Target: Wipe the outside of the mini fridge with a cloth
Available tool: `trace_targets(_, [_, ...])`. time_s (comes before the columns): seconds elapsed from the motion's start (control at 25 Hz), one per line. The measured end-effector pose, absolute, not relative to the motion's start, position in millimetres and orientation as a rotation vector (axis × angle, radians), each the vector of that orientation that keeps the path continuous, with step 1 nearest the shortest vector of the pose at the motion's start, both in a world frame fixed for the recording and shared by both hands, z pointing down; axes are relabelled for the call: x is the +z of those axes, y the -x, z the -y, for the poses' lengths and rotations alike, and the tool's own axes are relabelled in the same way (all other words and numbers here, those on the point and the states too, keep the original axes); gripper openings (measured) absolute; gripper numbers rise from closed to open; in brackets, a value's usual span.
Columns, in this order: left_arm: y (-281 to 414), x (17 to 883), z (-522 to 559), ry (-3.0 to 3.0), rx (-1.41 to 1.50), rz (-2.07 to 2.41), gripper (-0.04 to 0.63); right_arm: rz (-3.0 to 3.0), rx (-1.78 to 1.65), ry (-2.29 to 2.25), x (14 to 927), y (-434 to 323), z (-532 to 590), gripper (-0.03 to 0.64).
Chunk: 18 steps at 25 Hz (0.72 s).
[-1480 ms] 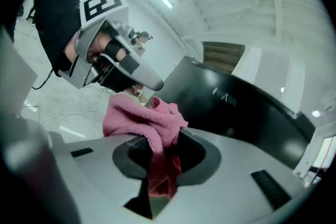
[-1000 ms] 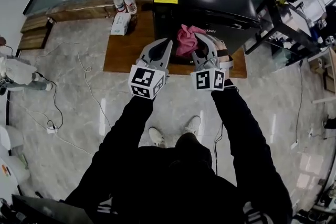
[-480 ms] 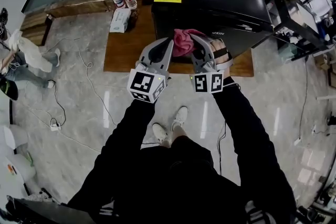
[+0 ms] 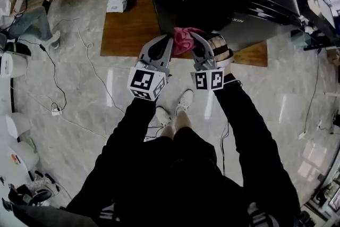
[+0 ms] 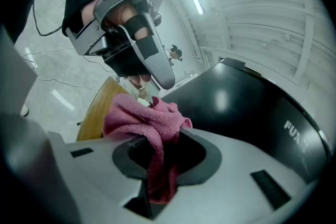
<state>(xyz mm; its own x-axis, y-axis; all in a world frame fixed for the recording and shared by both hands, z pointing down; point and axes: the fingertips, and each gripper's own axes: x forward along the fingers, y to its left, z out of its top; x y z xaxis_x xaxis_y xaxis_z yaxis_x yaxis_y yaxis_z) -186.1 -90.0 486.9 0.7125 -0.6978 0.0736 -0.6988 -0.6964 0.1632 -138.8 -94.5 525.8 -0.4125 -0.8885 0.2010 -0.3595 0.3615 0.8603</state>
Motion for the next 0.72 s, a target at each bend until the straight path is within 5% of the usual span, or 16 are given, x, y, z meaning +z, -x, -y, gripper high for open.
trace_targets(0.4, [186, 608, 94, -2.623, 0.185, 1.085, 0.005, 1.932, -0.810, -1.013, 656, 149, 100, 0.089])
trace_targets(0.72, [187, 620, 85, -2.598, 0.250, 1.069, 0.005, 1.877, -0.483, -0.846, 757, 139, 93, 0.091])
